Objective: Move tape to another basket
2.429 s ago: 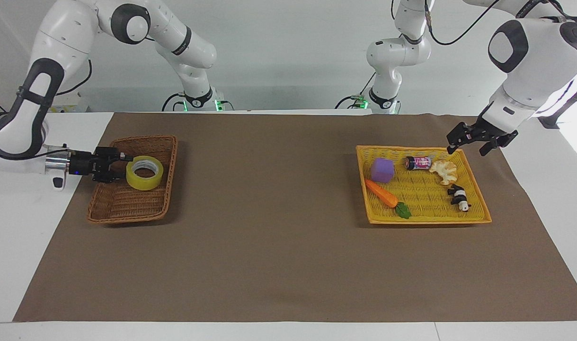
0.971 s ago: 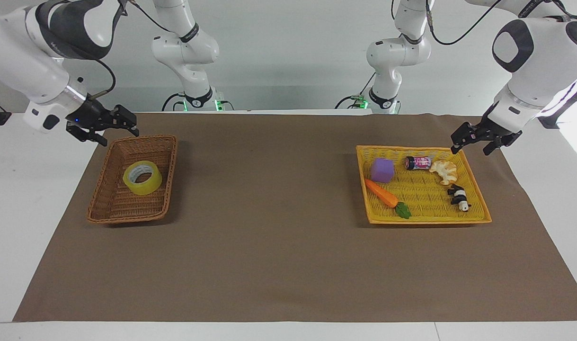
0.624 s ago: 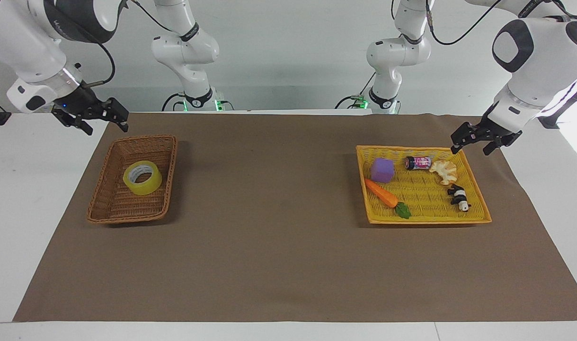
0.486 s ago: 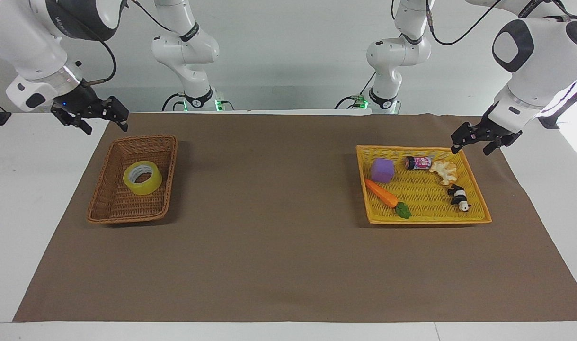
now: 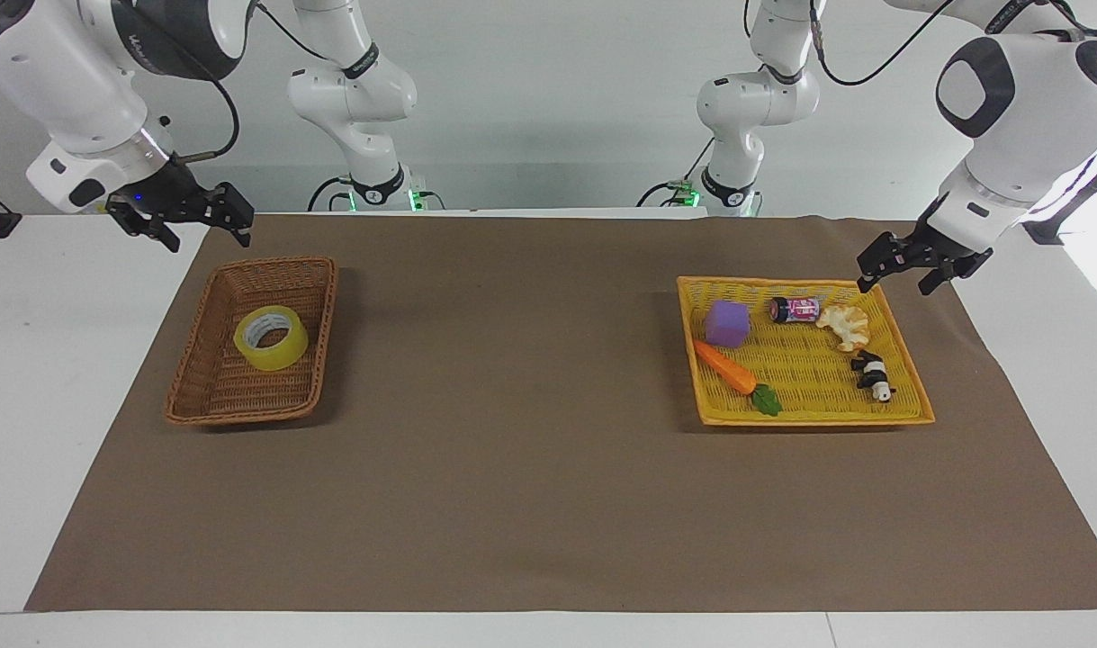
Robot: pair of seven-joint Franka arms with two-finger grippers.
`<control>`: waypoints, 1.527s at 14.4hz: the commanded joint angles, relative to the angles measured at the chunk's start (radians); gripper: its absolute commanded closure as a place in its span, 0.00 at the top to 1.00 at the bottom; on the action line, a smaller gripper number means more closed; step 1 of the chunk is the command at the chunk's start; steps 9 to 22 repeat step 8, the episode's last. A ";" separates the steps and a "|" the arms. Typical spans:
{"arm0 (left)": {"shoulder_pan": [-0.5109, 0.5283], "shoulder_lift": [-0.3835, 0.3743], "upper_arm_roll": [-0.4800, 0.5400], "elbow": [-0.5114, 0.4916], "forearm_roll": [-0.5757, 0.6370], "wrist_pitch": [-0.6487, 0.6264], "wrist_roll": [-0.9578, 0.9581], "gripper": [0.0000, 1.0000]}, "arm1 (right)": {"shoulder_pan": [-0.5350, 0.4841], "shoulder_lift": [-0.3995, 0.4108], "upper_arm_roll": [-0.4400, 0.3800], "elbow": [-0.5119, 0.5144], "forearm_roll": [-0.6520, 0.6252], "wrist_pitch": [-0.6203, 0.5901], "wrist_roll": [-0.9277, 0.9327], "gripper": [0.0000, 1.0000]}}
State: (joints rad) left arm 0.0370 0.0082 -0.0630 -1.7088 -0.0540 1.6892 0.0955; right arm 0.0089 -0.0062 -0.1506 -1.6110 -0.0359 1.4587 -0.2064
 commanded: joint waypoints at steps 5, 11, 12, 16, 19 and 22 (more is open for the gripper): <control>0.006 -0.030 -0.001 -0.003 -0.004 -0.005 0.001 1.00 | -0.001 0.000 -0.004 0.032 -0.013 -0.031 0.012 1.00; -0.005 -0.031 -0.006 -0.002 0.000 -0.002 0.004 1.00 | -0.001 0.003 -0.004 0.048 -0.015 -0.046 0.012 1.00; -0.005 -0.031 -0.006 -0.002 0.000 -0.002 0.004 1.00 | -0.001 0.003 -0.004 0.048 -0.015 -0.046 0.012 1.00; -0.005 -0.031 -0.006 -0.002 0.000 -0.002 0.004 1.00 | -0.001 0.003 -0.004 0.048 -0.015 -0.046 0.012 1.00; -0.005 -0.031 -0.006 -0.002 0.000 -0.002 0.004 1.00 | -0.001 0.003 -0.004 0.048 -0.015 -0.046 0.012 1.00; -0.005 -0.031 -0.006 -0.002 0.000 -0.002 0.004 1.00 | -0.001 0.003 -0.004 0.048 -0.015 -0.046 0.012 1.00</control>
